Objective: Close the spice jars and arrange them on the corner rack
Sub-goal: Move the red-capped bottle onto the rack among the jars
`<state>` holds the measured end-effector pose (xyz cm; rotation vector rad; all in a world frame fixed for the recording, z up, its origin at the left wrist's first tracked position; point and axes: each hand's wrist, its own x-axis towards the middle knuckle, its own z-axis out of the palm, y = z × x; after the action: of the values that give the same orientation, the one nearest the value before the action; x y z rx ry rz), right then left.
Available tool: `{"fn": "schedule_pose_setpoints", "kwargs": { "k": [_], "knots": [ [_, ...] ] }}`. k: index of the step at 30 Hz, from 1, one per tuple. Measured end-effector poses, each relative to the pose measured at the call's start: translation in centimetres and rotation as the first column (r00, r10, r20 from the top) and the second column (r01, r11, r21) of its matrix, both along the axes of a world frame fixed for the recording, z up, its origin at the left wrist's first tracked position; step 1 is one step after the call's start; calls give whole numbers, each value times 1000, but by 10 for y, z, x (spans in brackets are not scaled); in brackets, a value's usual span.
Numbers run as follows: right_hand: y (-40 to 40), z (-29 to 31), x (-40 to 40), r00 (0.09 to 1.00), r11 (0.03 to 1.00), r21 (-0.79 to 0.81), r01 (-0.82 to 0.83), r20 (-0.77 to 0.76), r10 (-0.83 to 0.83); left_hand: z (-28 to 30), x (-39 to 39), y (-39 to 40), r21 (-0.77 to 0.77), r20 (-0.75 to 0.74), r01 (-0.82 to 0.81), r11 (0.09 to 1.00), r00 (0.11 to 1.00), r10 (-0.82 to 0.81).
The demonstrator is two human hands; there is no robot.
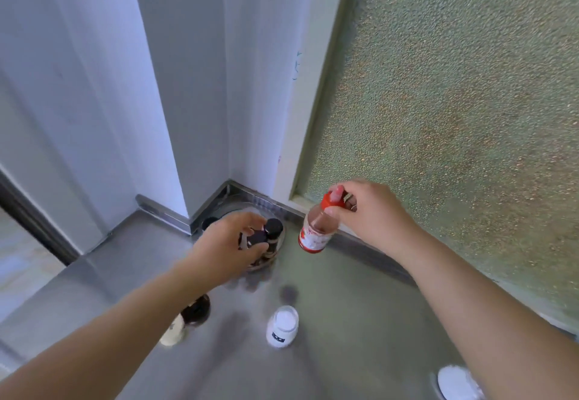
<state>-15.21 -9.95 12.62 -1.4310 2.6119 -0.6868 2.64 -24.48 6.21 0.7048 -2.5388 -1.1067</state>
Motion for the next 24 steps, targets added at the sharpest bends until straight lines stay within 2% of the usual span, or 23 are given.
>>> {"fn": "schedule_pose_setpoints", "kwargs": {
  "k": [6, 13, 21, 24],
  "knots": [
    [-78, -14, -17, 999, 999, 22, -24, -26, 24, -6, 16, -52, -46, -4, -95, 994, 996, 94],
    [-165, -49, -2, 990, 989, 52, -138, 37, 136, -28, 36, -95, -6, 8, -209, 978, 978, 209],
    [-204, -92, 22, 974, 962, 186, -201, 146, 175, -60, 63, -115, 19, 103, -245, 969, 965, 241],
    [-205, -101, 26, 973, 967, 174, -186, 172, 156, -69, 68, -115, 29, 143, -237, 971, 962, 231]
  ]
}}
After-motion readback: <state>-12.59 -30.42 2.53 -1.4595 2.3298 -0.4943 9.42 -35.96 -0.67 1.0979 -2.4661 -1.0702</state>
